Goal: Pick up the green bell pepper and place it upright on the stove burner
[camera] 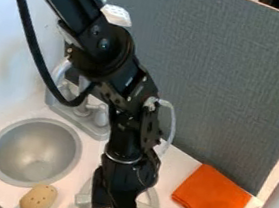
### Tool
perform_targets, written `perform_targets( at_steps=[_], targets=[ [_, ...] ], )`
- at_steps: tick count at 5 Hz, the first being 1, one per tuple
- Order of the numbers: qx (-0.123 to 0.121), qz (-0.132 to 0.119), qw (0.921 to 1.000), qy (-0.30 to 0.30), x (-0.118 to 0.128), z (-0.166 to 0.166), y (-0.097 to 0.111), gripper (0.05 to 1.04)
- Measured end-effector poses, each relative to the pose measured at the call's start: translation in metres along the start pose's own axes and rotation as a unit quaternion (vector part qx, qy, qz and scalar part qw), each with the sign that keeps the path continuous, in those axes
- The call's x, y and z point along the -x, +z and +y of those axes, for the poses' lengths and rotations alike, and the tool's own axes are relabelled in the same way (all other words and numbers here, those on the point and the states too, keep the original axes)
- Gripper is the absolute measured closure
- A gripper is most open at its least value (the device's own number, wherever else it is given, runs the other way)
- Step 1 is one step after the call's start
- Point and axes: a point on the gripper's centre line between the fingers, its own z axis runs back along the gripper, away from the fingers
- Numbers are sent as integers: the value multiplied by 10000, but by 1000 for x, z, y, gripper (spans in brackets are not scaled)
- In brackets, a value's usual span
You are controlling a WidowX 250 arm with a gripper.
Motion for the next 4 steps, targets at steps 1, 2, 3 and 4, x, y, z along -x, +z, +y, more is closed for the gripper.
perform_targets(
  at_steps=[1,2,3,4],
  targets=[
    [48,111,9999,21,3,0,-6,83],
    [-36,108,9999,-67,-6,-5,-9,83],
    [-82,188,9997,-150,-12,-9,-13,83],
    [-116,414,9988,-213,-18,-9,-27,83]
  ],
)
